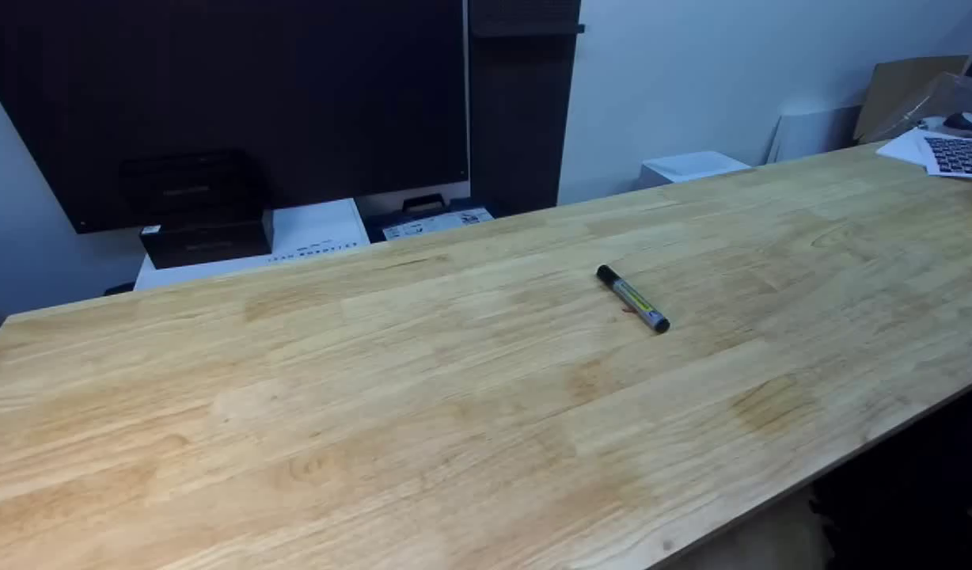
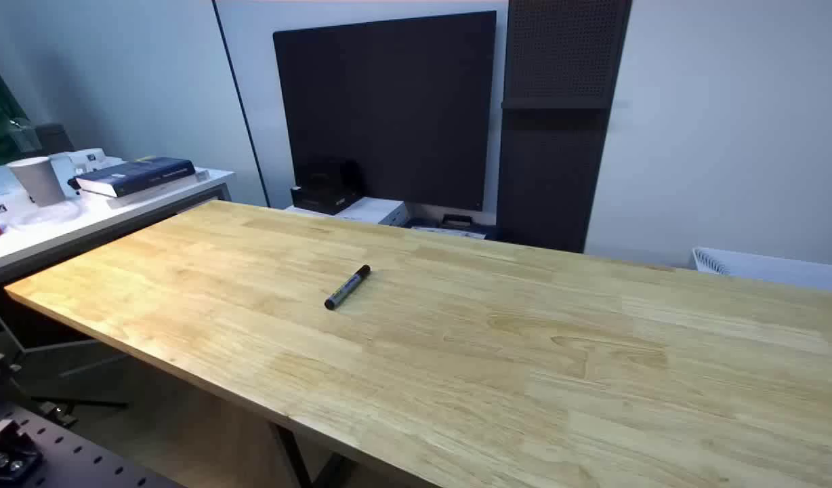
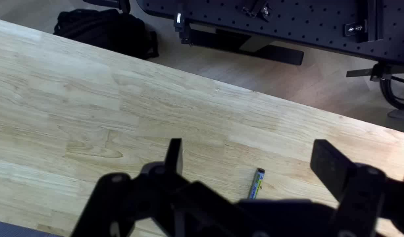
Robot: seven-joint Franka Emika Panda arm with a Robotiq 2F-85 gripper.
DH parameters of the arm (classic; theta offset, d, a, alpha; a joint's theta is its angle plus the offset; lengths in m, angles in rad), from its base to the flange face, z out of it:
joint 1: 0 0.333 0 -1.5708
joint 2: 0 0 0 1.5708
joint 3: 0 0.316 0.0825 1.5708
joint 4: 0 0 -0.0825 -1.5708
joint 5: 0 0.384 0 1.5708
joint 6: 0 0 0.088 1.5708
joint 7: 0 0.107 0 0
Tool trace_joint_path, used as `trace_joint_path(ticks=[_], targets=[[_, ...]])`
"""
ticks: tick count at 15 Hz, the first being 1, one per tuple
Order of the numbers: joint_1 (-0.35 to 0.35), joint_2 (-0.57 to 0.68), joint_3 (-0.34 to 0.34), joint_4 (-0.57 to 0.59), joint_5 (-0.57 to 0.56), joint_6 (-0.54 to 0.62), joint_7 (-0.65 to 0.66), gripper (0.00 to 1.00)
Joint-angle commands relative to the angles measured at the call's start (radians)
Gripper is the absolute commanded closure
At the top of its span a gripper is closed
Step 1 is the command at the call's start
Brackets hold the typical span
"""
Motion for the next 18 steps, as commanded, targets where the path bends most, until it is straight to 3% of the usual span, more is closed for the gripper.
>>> trace_joint_path(ticks=[1, 13, 15, 18], targets=[[0.000, 0.000, 0.000, 0.002, 0.000, -0.001, 0.000, 0.00], [0.000, 0.000, 0.000, 0.002, 0.000, 0.000, 0.000, 0.00], [-0.011, 0.004, 0.012, -0.004, -0.002, 0.065, 0.068, 0.00], [-0.018, 0.058, 0.021, -0.045, 0.037, 0.287, 0.208, 0.00]])
